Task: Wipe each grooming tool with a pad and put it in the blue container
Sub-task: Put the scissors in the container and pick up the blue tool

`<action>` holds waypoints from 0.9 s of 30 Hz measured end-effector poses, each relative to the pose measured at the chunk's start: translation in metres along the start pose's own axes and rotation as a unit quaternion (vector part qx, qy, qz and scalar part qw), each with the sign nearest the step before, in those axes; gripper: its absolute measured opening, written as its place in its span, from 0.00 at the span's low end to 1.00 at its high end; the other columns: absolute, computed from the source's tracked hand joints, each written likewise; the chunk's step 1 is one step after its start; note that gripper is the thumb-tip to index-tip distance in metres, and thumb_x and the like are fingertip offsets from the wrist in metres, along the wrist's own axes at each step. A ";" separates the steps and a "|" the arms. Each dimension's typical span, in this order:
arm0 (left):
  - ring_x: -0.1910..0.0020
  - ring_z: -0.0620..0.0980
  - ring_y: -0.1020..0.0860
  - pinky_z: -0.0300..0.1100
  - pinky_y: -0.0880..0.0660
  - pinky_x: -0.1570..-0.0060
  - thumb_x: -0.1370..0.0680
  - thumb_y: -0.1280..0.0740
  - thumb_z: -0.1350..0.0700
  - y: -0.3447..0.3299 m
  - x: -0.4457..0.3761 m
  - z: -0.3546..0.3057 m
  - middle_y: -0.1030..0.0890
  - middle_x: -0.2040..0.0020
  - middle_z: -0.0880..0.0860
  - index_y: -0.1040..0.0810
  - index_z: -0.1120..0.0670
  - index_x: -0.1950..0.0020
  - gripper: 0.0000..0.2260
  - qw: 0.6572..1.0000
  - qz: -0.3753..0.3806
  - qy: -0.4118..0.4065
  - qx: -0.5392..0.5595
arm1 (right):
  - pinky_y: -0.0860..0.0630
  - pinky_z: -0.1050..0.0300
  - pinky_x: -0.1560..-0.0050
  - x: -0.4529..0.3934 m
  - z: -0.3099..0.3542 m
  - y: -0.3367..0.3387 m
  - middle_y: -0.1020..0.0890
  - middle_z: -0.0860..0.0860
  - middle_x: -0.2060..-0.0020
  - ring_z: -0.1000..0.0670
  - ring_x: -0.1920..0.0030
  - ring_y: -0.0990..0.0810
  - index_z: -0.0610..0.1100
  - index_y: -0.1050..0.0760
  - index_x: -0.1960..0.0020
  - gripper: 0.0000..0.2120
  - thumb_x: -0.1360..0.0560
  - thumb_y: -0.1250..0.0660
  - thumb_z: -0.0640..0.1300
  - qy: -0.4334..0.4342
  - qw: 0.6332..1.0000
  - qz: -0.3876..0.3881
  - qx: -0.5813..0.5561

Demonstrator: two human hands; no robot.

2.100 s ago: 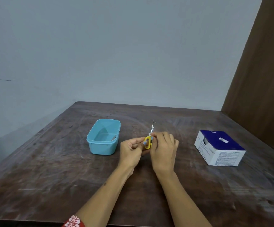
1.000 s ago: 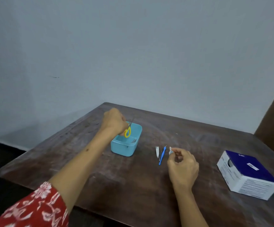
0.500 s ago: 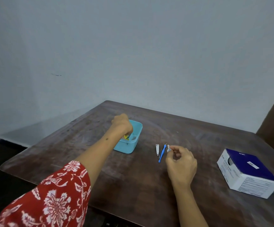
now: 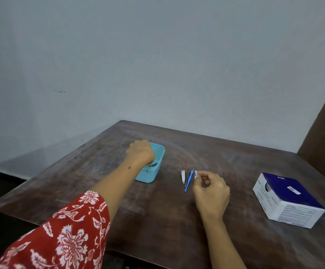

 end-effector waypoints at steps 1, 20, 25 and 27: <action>0.43 0.55 0.25 0.42 0.27 0.52 0.26 0.37 0.64 0.002 0.002 -0.002 0.23 0.42 0.57 0.26 0.61 0.43 0.12 1.000 -0.009 -0.006 -0.013 | 0.23 0.45 0.57 0.000 -0.001 0.000 0.19 0.51 0.67 0.47 0.64 0.20 0.48 0.19 0.61 0.08 0.36 0.29 0.35 0.000 1.000 -0.005 0.000; 0.47 0.57 0.23 0.46 0.30 0.57 0.22 0.41 0.64 -0.078 0.097 -0.099 0.22 0.46 0.58 0.24 0.59 0.46 0.08 0.953 -0.073 -0.266 -0.124 | 0.28 0.59 0.58 -0.001 -0.053 0.008 0.18 0.50 0.61 0.50 0.59 0.21 0.47 0.22 0.57 0.04 0.27 0.34 0.39 -0.178 0.974 -0.091 -0.107; 0.44 0.57 0.24 0.45 0.30 0.54 0.23 0.42 0.69 -0.080 0.096 -0.103 0.23 0.43 0.59 0.25 0.60 0.42 0.13 0.954 -0.061 -0.256 -0.146 | 0.29 0.60 0.58 -0.001 -0.053 0.008 0.18 0.50 0.60 0.51 0.59 0.22 0.45 0.22 0.56 0.04 0.26 0.34 0.39 -0.181 0.974 -0.088 -0.102; 0.44 0.56 0.25 0.44 0.30 0.54 0.24 0.40 0.69 -0.079 0.094 -0.102 0.24 0.43 0.58 0.26 0.59 0.42 0.13 0.956 -0.055 -0.250 -0.144 | 0.30 0.61 0.58 -0.001 -0.054 0.009 0.19 0.50 0.59 0.52 0.59 0.22 0.44 0.22 0.55 0.04 0.26 0.34 0.38 -0.188 0.973 -0.088 -0.103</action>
Point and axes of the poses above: each hand's wrist, its own x-axis away from the middle knuckle, its own y-axis out of the back of the hand, z = x × y, the point moved 10 cm from there along -x, towards the middle knuckle
